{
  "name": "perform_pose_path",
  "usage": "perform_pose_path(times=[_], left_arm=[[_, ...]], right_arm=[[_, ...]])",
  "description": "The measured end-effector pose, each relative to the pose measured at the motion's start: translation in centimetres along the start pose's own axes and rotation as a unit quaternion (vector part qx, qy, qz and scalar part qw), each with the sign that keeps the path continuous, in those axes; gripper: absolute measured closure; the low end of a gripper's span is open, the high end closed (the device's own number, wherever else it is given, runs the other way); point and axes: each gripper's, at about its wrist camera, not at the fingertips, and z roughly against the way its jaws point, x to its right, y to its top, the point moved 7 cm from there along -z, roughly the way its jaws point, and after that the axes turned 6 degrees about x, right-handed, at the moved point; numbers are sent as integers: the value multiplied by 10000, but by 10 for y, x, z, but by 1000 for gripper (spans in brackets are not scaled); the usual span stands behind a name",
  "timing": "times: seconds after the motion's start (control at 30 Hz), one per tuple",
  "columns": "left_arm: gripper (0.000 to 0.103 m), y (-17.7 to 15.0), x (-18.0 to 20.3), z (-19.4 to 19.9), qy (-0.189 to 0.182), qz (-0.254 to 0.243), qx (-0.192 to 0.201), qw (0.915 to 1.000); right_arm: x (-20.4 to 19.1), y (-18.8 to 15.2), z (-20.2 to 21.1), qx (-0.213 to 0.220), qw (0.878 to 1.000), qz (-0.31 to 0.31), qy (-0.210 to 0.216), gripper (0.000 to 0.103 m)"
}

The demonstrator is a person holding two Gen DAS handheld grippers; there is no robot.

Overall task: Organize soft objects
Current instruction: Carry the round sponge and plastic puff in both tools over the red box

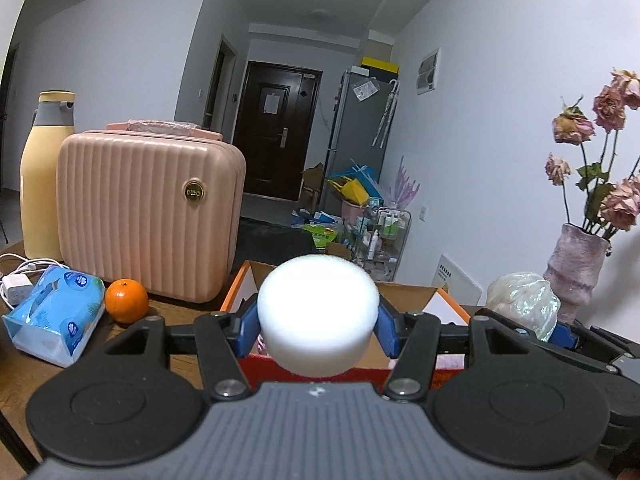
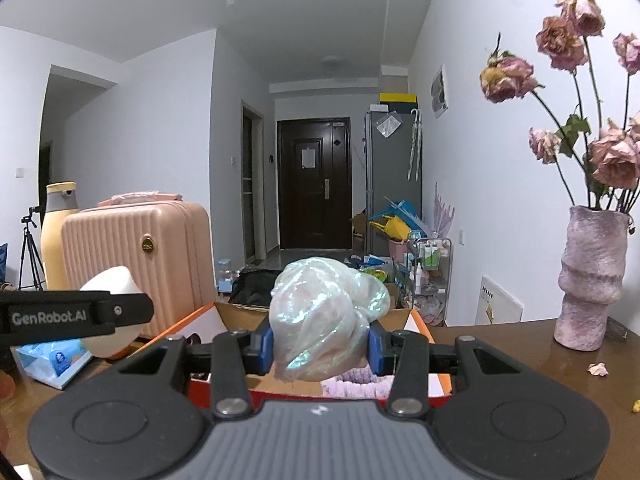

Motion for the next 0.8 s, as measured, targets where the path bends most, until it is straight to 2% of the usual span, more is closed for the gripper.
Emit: perform_pose_path(times=[0.8], left_arm=[[45,10,-1,-78,240,-12,-87,9997]], right_arm=[[-1,-1,-92,-459,9987,176,-97,61]])
